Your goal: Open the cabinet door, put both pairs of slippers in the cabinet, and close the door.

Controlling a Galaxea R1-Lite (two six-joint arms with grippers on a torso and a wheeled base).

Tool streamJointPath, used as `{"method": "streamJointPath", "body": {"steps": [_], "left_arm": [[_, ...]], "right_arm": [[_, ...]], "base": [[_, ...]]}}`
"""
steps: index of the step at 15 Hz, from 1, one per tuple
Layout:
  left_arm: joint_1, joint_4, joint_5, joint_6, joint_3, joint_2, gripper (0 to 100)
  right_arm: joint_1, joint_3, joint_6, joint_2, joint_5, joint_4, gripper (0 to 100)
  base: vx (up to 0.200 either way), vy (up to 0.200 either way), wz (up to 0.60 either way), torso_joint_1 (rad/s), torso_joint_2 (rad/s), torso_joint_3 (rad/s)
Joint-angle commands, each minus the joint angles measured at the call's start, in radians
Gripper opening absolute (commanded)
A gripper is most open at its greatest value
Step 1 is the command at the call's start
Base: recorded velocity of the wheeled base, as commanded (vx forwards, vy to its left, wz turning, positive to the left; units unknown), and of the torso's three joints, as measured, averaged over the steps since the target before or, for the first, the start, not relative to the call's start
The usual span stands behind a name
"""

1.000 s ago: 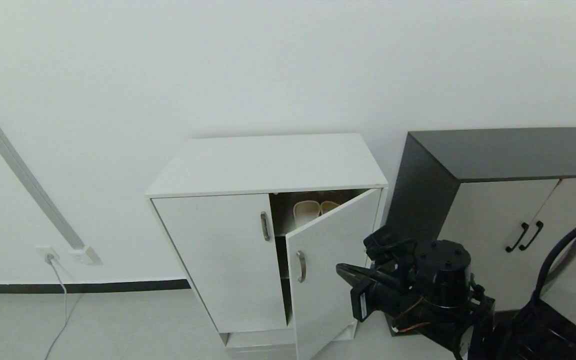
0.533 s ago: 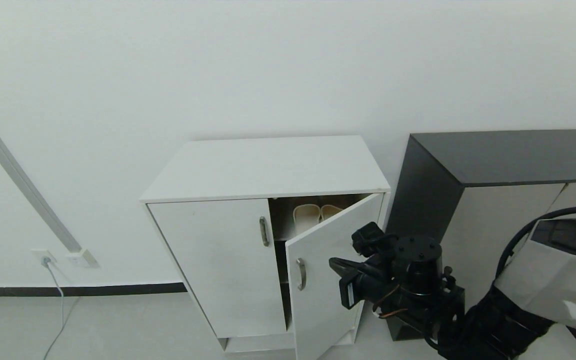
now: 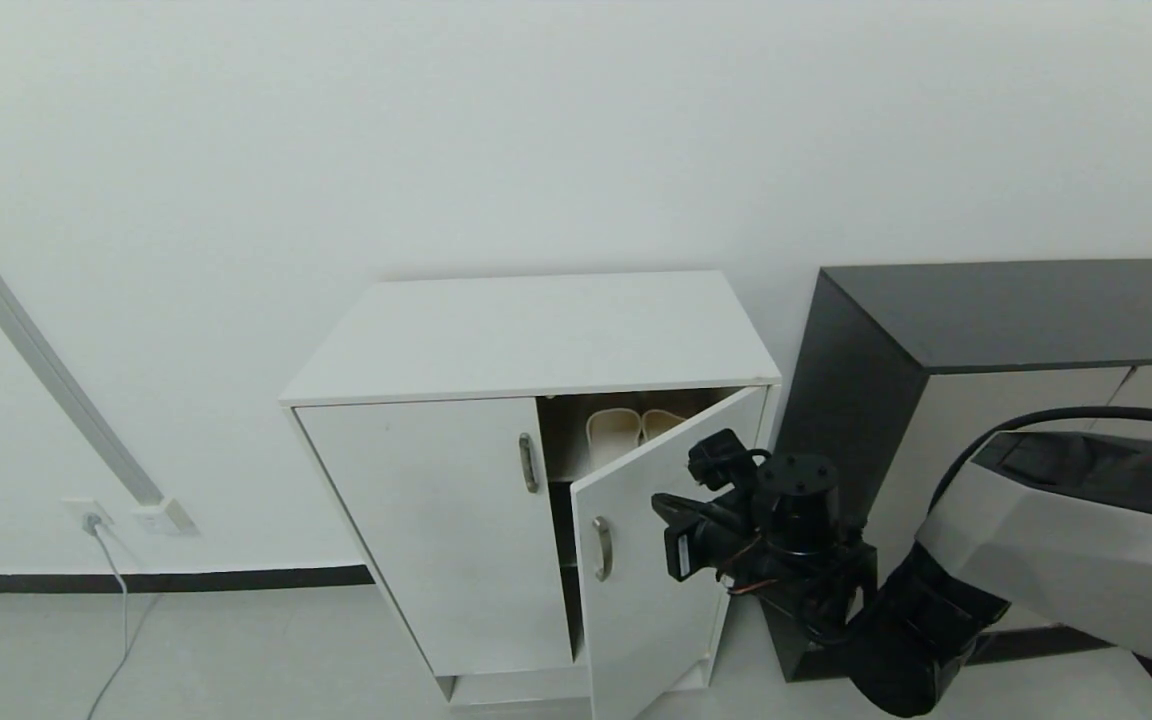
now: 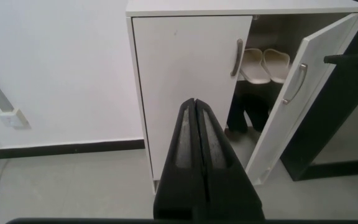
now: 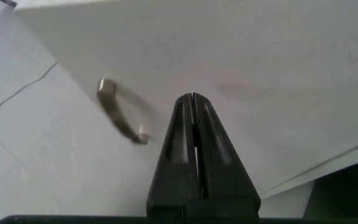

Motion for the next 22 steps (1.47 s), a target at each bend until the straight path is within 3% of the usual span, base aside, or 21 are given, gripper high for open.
{"method": "streamJointPath", "body": {"steps": [1, 22], "left_arm": [[0.0, 0.0, 0.0, -0.001, 0.0, 0.001, 0], [0.0, 0.0, 0.0, 0.001, 0.0, 0.001, 0]], "right_arm": [[-0.013, -0.044, 0.0, 0.023, 0.0, 0.02, 0], [-0.077, -0.438, 0.0, 0.168, -0.002, 0.251, 0]], "base": [[0.0, 0.0, 0.0, 0.0, 0.0, 0.0], [0.0, 0.0, 0.0, 0.0, 0.0, 0.0]]}}
